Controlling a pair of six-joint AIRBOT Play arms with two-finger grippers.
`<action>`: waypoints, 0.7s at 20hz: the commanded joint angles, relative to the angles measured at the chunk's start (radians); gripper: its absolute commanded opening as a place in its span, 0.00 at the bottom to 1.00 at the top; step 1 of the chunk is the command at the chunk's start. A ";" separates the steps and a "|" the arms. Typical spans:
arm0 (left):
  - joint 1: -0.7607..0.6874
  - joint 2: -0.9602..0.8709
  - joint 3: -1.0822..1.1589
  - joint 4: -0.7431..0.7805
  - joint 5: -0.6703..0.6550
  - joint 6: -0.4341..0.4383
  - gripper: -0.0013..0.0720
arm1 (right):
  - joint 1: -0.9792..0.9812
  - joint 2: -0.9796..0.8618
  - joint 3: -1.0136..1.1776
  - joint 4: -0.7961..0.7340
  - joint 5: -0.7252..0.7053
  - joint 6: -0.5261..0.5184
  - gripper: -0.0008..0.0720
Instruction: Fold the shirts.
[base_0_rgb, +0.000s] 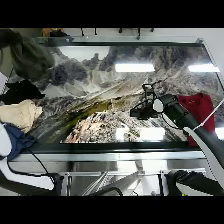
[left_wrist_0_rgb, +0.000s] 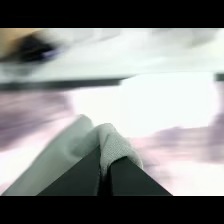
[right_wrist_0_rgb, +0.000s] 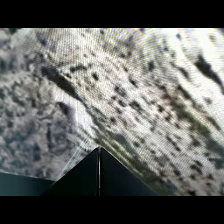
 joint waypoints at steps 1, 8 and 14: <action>-0.060 0.100 0.000 -0.350 -0.257 0.058 0.04 | 0.001 -0.001 0.000 0.000 0.000 0.000 0.03; -0.362 0.097 -0.264 -0.340 -0.356 -0.040 0.19 | 0.001 -0.002 0.000 0.000 0.000 0.000 0.03; -0.361 0.100 -0.333 -0.229 -0.465 -0.254 0.95 | 0.001 -0.003 0.000 0.000 0.000 0.000 0.03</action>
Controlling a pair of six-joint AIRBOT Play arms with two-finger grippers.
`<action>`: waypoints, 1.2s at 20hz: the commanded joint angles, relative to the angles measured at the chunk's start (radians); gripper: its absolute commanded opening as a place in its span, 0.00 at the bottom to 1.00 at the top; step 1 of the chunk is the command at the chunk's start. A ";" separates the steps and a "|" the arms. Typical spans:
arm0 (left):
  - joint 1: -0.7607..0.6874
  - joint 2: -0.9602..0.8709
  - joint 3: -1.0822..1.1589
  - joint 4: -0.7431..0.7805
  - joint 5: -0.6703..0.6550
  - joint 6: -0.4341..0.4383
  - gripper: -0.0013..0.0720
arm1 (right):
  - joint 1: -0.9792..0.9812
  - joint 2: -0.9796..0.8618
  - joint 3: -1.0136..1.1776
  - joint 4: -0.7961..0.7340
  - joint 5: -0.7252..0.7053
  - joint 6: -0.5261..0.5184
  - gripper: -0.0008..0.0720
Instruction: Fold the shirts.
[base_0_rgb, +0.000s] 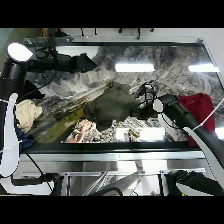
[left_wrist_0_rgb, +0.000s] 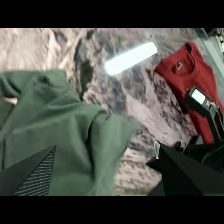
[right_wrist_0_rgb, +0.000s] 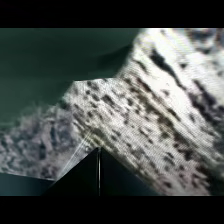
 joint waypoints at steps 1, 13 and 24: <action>0.032 0.002 -0.012 0.094 -0.166 -0.129 0.95 | 0.001 -0.001 0.000 0.000 0.000 0.000 0.03; -0.133 0.451 -1.170 -0.039 0.276 -0.170 0.95 | 0.001 -0.003 0.000 0.000 -0.028 0.000 0.03; -0.402 0.201 -1.175 -0.181 0.827 -0.171 0.67 | 0.001 -0.007 0.000 -0.003 -0.034 -0.034 0.03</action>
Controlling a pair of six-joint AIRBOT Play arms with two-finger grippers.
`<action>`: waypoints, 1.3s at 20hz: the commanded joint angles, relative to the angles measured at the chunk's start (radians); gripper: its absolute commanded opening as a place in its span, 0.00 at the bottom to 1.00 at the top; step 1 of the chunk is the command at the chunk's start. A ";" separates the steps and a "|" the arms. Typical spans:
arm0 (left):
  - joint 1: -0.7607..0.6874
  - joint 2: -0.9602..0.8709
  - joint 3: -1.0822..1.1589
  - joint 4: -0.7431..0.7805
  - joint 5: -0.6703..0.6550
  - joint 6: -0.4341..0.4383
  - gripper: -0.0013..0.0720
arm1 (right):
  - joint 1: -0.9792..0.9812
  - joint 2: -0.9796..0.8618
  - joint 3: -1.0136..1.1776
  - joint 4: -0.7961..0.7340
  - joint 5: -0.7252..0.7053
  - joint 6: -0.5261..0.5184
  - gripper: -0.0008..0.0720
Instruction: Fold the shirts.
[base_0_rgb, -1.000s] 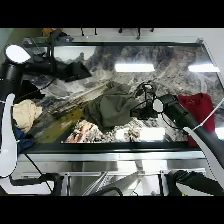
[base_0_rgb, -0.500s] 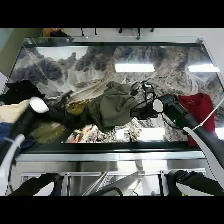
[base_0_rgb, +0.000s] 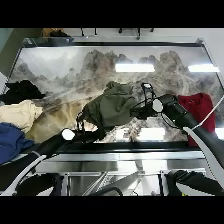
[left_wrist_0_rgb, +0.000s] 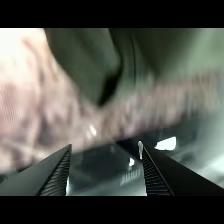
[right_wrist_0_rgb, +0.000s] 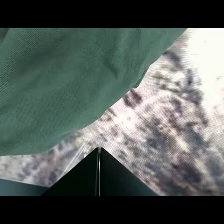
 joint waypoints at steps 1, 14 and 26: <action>0.016 -0.127 0.088 -0.002 0.082 0.000 0.67 | 0.000 0.000 0.000 0.000 0.001 -0.003 0.03; 0.462 -0.058 0.299 0.361 -0.469 0.145 0.04 | -0.324 -0.017 0.031 0.050 -0.019 -0.231 0.36; 0.776 -0.023 0.303 0.513 -0.658 0.340 0.04 | -0.265 -0.416 0.031 1.113 -0.206 -0.958 0.70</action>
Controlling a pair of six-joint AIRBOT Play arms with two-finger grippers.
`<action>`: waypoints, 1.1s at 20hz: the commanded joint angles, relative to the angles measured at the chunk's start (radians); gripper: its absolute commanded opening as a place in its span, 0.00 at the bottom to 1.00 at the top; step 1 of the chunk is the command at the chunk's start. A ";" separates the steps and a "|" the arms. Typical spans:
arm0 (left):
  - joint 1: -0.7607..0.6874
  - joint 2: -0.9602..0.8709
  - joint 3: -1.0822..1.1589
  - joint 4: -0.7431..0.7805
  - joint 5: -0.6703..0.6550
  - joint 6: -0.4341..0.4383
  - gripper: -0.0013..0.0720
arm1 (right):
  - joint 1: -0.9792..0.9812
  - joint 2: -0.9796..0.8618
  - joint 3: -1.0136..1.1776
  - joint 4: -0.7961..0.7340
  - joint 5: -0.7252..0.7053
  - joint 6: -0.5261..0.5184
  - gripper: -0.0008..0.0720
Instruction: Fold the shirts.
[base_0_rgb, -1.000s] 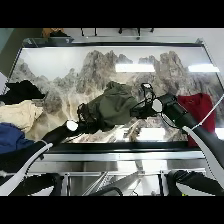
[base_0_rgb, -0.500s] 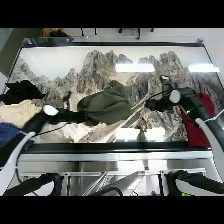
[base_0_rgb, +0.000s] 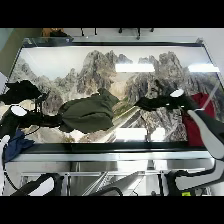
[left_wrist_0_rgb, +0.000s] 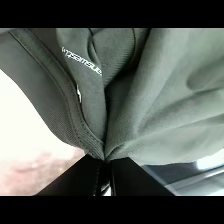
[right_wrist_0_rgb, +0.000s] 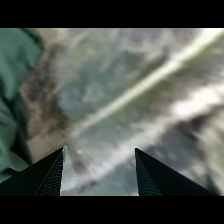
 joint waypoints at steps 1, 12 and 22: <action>0.010 -0.053 0.010 0.013 -0.029 0.039 0.04 | 0.156 -0.096 0.002 0.247 -0.163 -0.153 0.70; 0.010 -0.133 0.117 0.011 -0.082 0.035 0.04 | 0.396 -0.257 0.248 0.249 -0.373 -0.151 0.40; 0.010 0.201 0.540 0.011 -0.154 -0.060 0.04 | 0.285 0.175 0.552 0.036 -0.201 -0.200 0.03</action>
